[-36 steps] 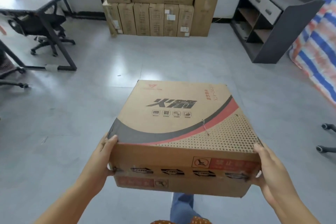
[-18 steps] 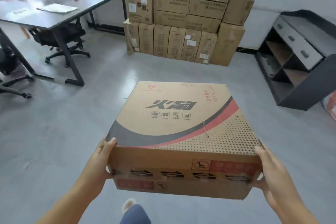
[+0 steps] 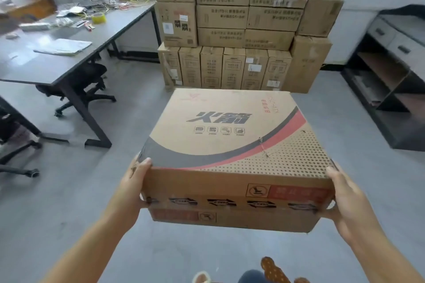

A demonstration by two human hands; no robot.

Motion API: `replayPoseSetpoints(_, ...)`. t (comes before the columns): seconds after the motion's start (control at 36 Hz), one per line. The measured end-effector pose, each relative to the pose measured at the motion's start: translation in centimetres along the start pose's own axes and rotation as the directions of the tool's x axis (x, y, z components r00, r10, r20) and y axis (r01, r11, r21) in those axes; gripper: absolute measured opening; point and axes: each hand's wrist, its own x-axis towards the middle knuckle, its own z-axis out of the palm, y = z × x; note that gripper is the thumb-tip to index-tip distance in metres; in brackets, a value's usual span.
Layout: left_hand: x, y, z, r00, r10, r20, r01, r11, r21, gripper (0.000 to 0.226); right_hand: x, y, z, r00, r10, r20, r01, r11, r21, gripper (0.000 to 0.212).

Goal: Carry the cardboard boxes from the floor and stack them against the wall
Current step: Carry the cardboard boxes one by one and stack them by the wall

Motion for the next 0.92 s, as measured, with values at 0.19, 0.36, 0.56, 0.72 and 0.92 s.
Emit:
replayPoseSetpoints(0.19,11.1,4.7,2.3,1.000,-0.007,0.031,0.007,1.000,0.002,0.017,8.6,-3.5,6.9,1.000,-0.014,-0.017,0.014,1.000,-0.017,0.033)
replayPoseSetpoints(0.36,22.2,8.4,5.6,1.000,-0.027,-0.008,0.027,1.000,-0.010,0.035,19.3,-6.1,12.3,0.999,-0.038,0.007,0.039,0.999,-0.036,0.035)
replayPoseSetpoints(0.56,36.0,14.5,10.3,0.997,0.001,-0.072,0.001,1.000,0.024,0.045,33.1,-11.8,19.8,0.998,-0.047,0.036,0.047,0.999,0.005,0.036)
replayPoseSetpoints(0.72,45.3,18.7,13.5,0.995,-0.003,-0.103,-0.002,0.999,-0.046,0.043,42.7,-17.1,25.1,0.993,-0.070,0.098,0.073,0.997,-0.022,0.034)
replayPoseSetpoints(0.92,56.6,21.7,17.2,0.999,-0.016,-0.048,0.014,0.998,-0.053,0.020,53.1,-20.1,30.5,0.993,-0.072,0.094,0.076,0.997,-0.034,0.034)
